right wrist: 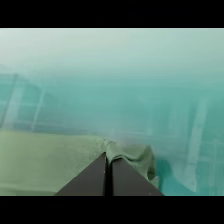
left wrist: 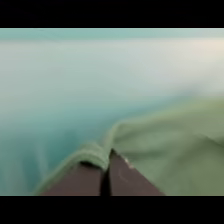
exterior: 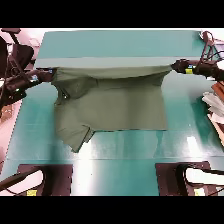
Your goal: Fold the shirts.
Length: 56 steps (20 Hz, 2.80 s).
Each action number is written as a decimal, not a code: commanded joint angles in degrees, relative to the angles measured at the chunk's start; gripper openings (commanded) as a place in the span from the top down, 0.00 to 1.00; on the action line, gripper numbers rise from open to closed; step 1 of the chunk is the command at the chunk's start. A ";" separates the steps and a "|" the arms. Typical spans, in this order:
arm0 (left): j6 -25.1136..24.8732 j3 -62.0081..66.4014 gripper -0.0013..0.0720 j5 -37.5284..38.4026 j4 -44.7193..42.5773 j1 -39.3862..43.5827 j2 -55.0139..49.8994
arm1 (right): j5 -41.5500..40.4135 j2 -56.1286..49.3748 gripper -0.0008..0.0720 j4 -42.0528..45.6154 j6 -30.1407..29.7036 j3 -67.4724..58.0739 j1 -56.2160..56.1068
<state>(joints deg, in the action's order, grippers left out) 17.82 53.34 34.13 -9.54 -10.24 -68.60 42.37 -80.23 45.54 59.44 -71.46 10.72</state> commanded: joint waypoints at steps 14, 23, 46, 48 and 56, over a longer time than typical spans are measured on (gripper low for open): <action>3.23 3.91 0.94 2.95 -13.07 2.38 -9.90 | 7.78 -7.21 0.96 5.70 0.17 -0.02 -0.28; 19.67 3.85 0.94 8.90 -34.73 2.40 -10.05 | 11.06 -7.21 0.96 13.07 8.24 0.13 -0.28; 23.98 3.63 0.94 11.50 -41.81 2.40 -12.83 | 16.13 -9.75 0.96 22.67 19.39 0.13 -5.35; 24.41 3.63 0.94 11.65 -43.08 2.40 -12.81 | 17.77 -10.34 0.96 23.63 21.31 0.13 -5.29; 28.33 3.63 0.94 12.92 -47.50 2.40 -12.81 | 19.17 -10.67 0.96 23.69 21.75 0.13 -5.29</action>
<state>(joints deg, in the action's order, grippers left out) 45.12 56.99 46.76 -55.90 -7.79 -81.36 60.95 -90.78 68.79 80.71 -71.33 5.48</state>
